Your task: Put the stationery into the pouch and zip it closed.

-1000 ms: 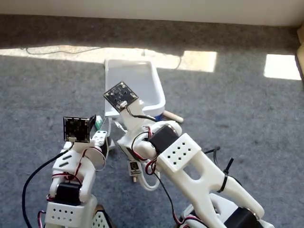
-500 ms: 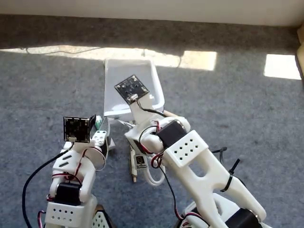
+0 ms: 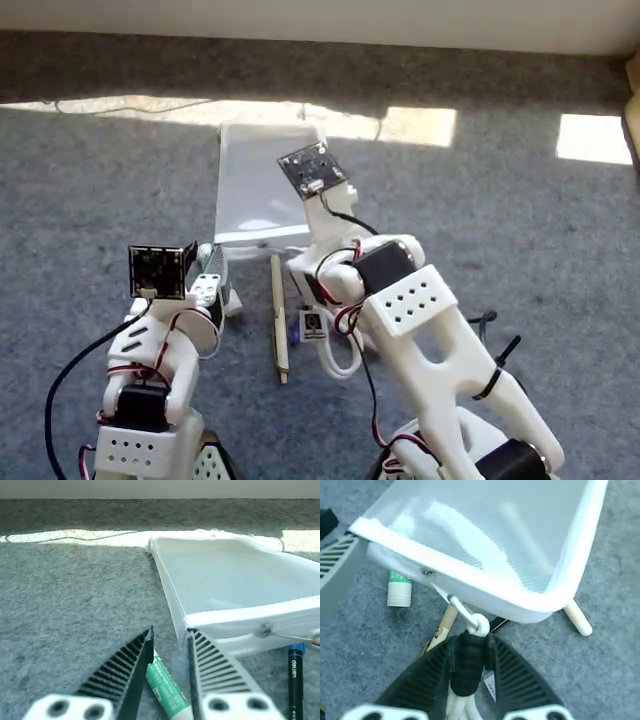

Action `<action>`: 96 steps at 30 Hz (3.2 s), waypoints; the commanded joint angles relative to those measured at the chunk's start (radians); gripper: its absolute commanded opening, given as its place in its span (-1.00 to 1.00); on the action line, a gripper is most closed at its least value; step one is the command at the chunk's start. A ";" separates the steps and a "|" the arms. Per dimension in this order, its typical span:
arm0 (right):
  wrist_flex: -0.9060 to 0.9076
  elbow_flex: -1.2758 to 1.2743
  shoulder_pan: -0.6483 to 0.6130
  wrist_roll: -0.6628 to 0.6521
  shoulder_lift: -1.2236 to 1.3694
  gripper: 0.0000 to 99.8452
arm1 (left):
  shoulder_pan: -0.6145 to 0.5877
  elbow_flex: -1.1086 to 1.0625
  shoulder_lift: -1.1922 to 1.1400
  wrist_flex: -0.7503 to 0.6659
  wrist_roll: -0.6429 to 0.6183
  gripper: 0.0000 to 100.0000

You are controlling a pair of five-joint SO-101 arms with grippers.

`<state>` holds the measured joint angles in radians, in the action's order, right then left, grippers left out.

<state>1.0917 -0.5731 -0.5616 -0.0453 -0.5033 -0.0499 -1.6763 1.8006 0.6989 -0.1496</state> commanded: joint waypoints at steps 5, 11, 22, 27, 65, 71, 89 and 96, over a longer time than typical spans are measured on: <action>0.010 0.015 0.087 0.011 -0.044 -0.99 | -0.039 -0.016 0.013 -0.023 0.009 -0.91; 0.008 0.033 0.139 0.011 -0.044 -0.99 | -0.039 -0.016 0.013 -0.025 0.009 -0.95; 0.010 0.053 0.223 0.011 -0.044 -0.99 | -0.039 -0.016 0.013 -0.023 0.009 -0.96; 0.008 0.053 0.232 0.011 -0.044 -0.99 | -0.039 -0.016 0.013 -0.023 0.009 -0.96; 0.217 0.042 -0.068 0.000 -0.504 -0.99 | -0.031 -0.019 0.010 -0.023 0.006 -0.79; 0.214 0.042 -0.064 0.000 -0.504 -0.99 | -0.033 0.030 0.012 -0.020 0.008 -0.98; 0.206 0.041 0.022 0.002 -0.499 -0.64 | -0.039 0.357 0.008 0.311 0.008 -0.99; 0.110 -0.015 0.143 0.002 -0.498 -0.64 | -0.039 0.430 0.007 0.364 0.035 -0.99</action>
<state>1.2774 -0.5746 -0.4634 -0.0453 -0.9789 -0.0775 -1.3387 1.8006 1.0457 -0.1481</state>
